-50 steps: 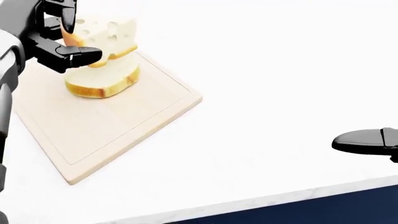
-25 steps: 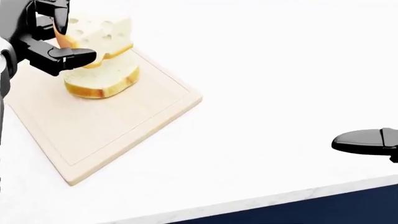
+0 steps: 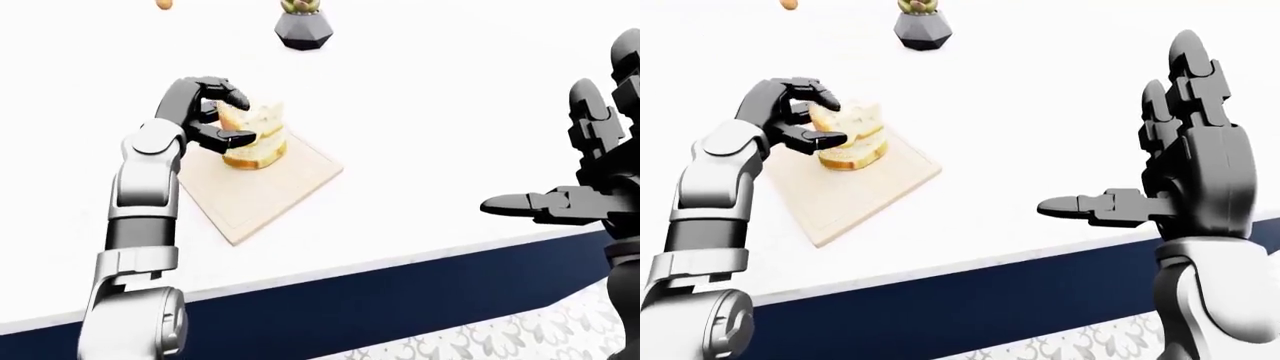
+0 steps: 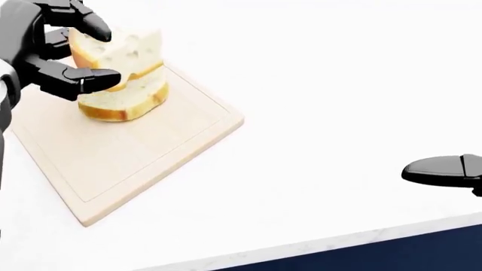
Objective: Pick up the wedge of cheese and place it on the slice of bread to prepare a simple cheese on bread dish.
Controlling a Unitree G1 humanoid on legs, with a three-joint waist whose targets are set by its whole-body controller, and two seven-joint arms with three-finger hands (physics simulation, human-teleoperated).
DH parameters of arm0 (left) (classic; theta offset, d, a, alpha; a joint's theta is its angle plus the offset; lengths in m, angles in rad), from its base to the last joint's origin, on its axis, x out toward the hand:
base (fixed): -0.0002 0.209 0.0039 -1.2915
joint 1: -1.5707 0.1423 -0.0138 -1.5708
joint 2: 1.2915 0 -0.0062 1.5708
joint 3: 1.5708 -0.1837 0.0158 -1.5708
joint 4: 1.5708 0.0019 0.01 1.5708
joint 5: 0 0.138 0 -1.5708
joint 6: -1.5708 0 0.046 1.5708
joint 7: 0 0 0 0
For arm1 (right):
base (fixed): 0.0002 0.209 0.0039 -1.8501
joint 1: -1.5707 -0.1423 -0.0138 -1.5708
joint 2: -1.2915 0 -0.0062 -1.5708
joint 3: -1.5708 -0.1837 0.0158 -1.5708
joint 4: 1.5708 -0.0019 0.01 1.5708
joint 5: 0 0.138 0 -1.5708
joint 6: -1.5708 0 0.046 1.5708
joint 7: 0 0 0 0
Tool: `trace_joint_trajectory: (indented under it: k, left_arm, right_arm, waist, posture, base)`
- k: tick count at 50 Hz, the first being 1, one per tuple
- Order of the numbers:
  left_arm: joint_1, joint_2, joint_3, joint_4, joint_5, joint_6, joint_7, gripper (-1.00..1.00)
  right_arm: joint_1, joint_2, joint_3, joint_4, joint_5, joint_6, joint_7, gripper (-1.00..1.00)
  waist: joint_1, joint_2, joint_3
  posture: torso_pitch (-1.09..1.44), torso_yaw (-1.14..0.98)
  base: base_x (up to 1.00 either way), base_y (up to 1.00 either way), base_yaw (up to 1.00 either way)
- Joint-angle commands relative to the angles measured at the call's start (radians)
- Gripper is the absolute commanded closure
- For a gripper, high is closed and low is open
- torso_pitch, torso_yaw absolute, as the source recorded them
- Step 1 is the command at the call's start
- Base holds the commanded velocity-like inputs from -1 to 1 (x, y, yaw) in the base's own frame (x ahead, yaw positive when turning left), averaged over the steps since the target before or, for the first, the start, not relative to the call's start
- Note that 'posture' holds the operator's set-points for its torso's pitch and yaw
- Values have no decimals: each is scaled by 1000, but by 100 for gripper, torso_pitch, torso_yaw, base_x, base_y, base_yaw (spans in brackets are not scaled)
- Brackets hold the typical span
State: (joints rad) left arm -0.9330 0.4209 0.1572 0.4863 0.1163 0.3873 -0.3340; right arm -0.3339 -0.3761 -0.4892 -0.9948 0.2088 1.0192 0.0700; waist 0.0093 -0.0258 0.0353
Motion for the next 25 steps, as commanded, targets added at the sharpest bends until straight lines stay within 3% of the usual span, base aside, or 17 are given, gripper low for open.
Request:
trace_joint_trajectory:
  k: [1, 2, 7, 14, 25]
  left_arm:
    - [-41, 13, 11, -42, -5, -32, 7, -17]
    - [-42, 13, 10, -42, -5, -32, 5, -33]
    - [-38, 16, 13, -55, -6, -22, 2, -51]
    - [-59, 23, 15, -50, -7, -16, -1, -51]
    - [-91, 75, 43, -198, -45, 121, -20, -57]
  right_arm:
    - [-17, -12, -7, -13, -5, -30, -4, -100]
    - [-18, -12, -7, -13, -5, -30, -5, -100]
    - [-21, -15, -12, -20, -1, -18, -5, -100]
    - [-24, -18, -11, -17, 1, -20, -7, -100]
    - [-91, -66, -48, -37, 50, 63, -17, -100]
  waist:
    - [0, 1, -24]
    - [0, 1, -24]
    - [0, 2, -25]
    - [0, 2, -24]
    - [-1, 3, -19]
  posture:
    - [0, 0]
    - [0, 0]
    - [0, 0]
    - [0, 0]
    - [0, 0]
  base:
    - [0, 0, 0]
    - [0, 0, 0]
    - [0, 0, 0]
    - [0, 0, 0]
    - [0, 0, 0]
